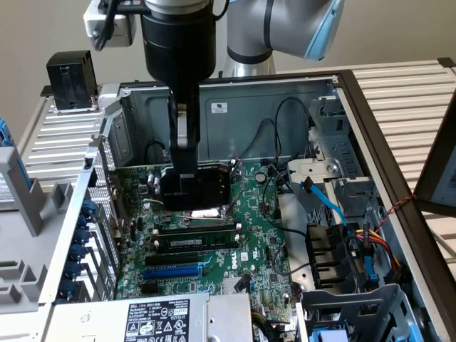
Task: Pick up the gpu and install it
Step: 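Insert the gpu into the slot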
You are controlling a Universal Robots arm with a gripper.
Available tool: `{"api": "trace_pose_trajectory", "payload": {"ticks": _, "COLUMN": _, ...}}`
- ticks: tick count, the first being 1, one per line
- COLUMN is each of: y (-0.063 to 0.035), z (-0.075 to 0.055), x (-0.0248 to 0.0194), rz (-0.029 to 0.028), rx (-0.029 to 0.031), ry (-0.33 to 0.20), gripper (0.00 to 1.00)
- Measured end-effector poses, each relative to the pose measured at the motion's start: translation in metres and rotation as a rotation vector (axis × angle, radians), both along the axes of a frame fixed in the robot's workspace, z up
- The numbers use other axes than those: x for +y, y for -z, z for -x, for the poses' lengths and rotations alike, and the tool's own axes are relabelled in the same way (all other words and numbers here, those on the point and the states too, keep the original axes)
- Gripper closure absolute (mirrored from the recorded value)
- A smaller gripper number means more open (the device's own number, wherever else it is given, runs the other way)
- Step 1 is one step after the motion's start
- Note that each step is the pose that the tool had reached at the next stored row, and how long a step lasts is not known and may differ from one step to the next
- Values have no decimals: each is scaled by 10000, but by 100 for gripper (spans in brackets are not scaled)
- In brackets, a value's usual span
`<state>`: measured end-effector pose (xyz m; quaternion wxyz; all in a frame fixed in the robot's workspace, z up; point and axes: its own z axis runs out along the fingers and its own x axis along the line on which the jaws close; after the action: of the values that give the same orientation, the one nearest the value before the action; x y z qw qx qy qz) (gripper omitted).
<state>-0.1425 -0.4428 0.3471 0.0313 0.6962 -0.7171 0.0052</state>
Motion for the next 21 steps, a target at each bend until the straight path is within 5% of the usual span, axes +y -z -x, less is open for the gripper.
{"api": "trace_pose_trajectory", "payload": {"ticks": 1, "y": 1, "z": 0, "x": 9, "rz": 14, "rx": -5, "ry": 1, "gripper": 74}}
{"api": "trace_pose_trajectory", "payload": {"ticks": 3, "y": 22, "z": 0, "x": 6, "rz": -91, "rx": -16, "ry": -1, "gripper": 74}}
{"api": "trace_pose_trajectory", "payload": {"ticks": 6, "y": 77, "z": 4, "x": -6, "rz": -150, "rx": -16, "ry": 2, "gripper": 74}}
{"api": "trace_pose_trajectory", "payload": {"ticks": 11, "y": 168, "z": 7, "x": -49, "rz": -171, "rx": -16, "ry": 0, "gripper": 74}}
{"api": "trace_pose_trajectory", "payload": {"ticks": 21, "y": 252, "z": 66, "x": -42, "rz": -247, "rx": -30, "ry": 2, "gripper": 74}}
